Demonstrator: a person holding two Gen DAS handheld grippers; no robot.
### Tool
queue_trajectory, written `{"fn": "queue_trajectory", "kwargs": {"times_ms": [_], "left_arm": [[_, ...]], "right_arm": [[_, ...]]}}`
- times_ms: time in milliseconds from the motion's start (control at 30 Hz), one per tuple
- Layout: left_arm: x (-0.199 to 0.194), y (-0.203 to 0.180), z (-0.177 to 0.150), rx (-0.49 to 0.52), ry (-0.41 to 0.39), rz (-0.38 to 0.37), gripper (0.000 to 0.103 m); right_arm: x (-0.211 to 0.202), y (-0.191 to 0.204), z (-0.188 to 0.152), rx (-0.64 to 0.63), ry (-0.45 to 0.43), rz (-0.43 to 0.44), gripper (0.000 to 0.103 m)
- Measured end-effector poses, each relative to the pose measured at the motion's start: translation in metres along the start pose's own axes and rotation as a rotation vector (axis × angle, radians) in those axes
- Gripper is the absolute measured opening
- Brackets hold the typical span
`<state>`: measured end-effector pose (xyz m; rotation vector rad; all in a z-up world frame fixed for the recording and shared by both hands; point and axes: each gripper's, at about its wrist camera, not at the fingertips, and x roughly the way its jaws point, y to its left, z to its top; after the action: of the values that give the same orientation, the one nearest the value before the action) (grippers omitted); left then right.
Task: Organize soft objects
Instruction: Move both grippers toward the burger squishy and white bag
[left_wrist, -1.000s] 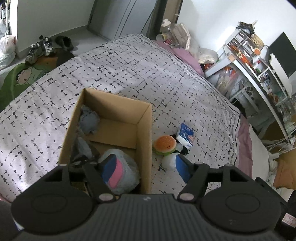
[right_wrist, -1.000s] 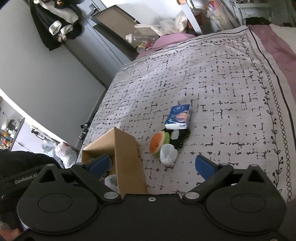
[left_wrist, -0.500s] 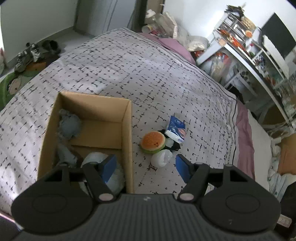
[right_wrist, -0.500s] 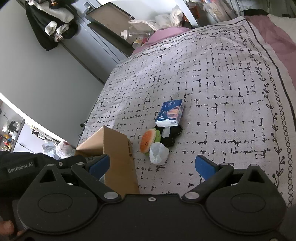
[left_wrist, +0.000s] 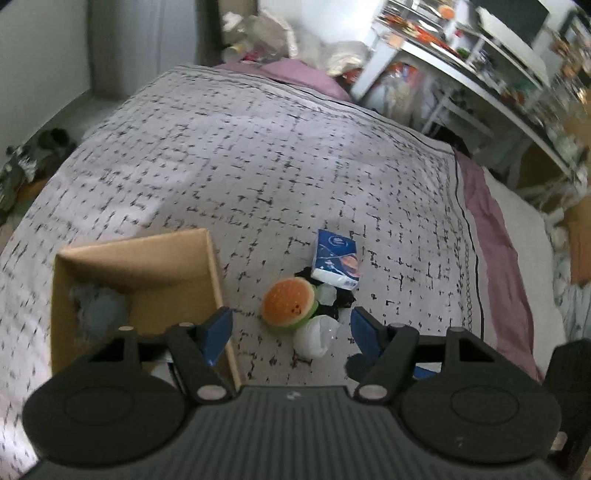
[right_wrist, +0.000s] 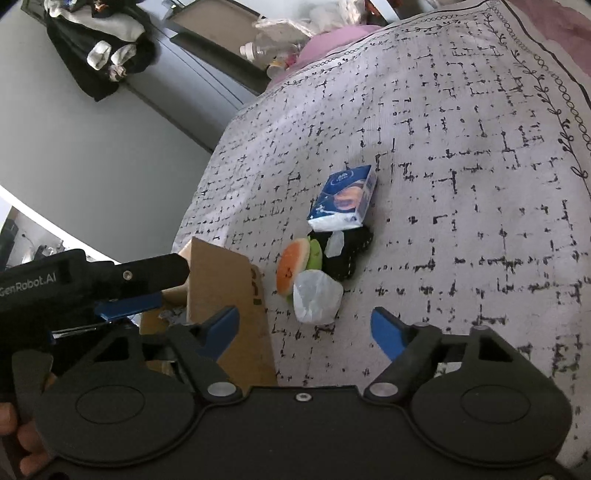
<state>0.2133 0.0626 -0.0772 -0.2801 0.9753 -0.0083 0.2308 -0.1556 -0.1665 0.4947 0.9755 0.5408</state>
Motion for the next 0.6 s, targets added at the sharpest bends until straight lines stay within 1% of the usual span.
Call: {"fn": "queue_trajectory", "kwargs": {"times_ms": [133, 200, 333, 400, 533, 567, 600], "left_arm": [[0.017, 0.001, 0.007, -0.009, 0.037, -0.013, 0.069], [0.024, 0.001, 0.011, 0.000, 0.045, -0.021, 0.068], [0.040, 0.001, 0.016, 0.010, 0.083, -0.029, 0.067], [0.047, 0.001, 0.019, 0.018, 0.095, -0.031, 0.067], [0.061, -0.003, 0.023, 0.045, 0.128, -0.042, 0.067], [0.064, -0.005, 0.024, 0.053, 0.135, -0.043, 0.067], [0.067, -0.006, 0.026, 0.062, 0.143, -0.043, 0.067]], "right_arm": [[0.015, 0.000, 0.003, 0.008, 0.012, 0.008, 0.076], [0.019, 0.000, 0.003, 0.010, 0.020, 0.010, 0.072], [0.034, -0.002, 0.004, 0.019, 0.056, 0.013, 0.068], [0.041, -0.001, 0.004, 0.023, 0.073, 0.015, 0.065], [0.054, -0.002, 0.004, 0.027, 0.098, 0.021, 0.063], [0.054, -0.002, 0.004, 0.027, 0.098, 0.021, 0.061], [0.056, -0.002, 0.004, 0.028, 0.101, 0.018, 0.057]]}}
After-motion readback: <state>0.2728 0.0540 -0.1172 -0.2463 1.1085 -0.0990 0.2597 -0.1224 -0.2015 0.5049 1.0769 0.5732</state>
